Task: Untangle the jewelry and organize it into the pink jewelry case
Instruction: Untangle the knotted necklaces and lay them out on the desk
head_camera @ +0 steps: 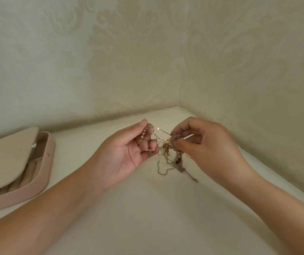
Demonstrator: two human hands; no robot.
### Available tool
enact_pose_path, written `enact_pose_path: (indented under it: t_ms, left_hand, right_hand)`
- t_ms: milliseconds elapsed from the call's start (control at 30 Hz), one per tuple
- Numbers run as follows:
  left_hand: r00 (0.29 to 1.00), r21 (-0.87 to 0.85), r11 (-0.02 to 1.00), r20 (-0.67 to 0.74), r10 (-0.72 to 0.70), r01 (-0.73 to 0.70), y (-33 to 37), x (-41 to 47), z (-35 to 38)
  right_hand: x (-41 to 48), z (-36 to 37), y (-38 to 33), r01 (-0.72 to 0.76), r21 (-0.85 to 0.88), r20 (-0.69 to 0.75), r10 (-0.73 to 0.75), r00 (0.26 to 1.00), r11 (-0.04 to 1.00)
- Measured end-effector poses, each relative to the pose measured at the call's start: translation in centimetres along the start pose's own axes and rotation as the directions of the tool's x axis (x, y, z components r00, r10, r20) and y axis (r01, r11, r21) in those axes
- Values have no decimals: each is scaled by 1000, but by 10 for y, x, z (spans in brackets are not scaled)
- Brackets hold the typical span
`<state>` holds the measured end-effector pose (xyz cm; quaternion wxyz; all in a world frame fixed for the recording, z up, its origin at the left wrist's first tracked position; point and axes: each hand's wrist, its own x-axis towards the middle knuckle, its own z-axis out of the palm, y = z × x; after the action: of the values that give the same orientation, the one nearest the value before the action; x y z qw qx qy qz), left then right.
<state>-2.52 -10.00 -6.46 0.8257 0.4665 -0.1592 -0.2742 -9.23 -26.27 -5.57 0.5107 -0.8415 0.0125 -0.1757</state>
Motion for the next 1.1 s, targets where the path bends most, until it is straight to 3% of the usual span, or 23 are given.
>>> enact_pose_path:
  t_ms: [200,467,600,700,800,933,1000,1067,1100]
  left_hand:
    - [1000,140,990,-8,14,-13,-2,-2,4]
    - [976,252,967,217,-29,-27,0,-8,-3]
    - [958,306,950,286,-27,-64,-1,-8,-6]
    - [979,245,968,206,2,-54,3,-7,-3]
    - [998,152,986,9,64,-65,7,-5,-2]
    - [991,169,981,-80,107,-92,8,-6,2]
    - [980,233,966,-137,145,-110,9,-5,5]
    - [958,329,940,-231,172,-89,10,-2,0]
    - [950,374,925,-260,175,-68,10,0,-5]
  right_hand:
    - [-1,3,1,14,-73,-33,-16,999,997]
    - [4,-3,6,21,-314,-131,-65,989,949]
    - [7,-3,5,125,-503,-89,-195,977,855]
    - [10,-8,8,135,-545,-84,-215,973,828]
    - [14,-17,8,68,-543,-144,-172,974,837]
    - [14,-13,6,55,-689,-86,-157,984,723]
    - [14,-13,7,-12,-584,-96,-54,994,812]
    - [13,-19,3,-157,-225,-93,139,986,962]
    - [13,-21,0,-224,-2,-49,224,973,975]
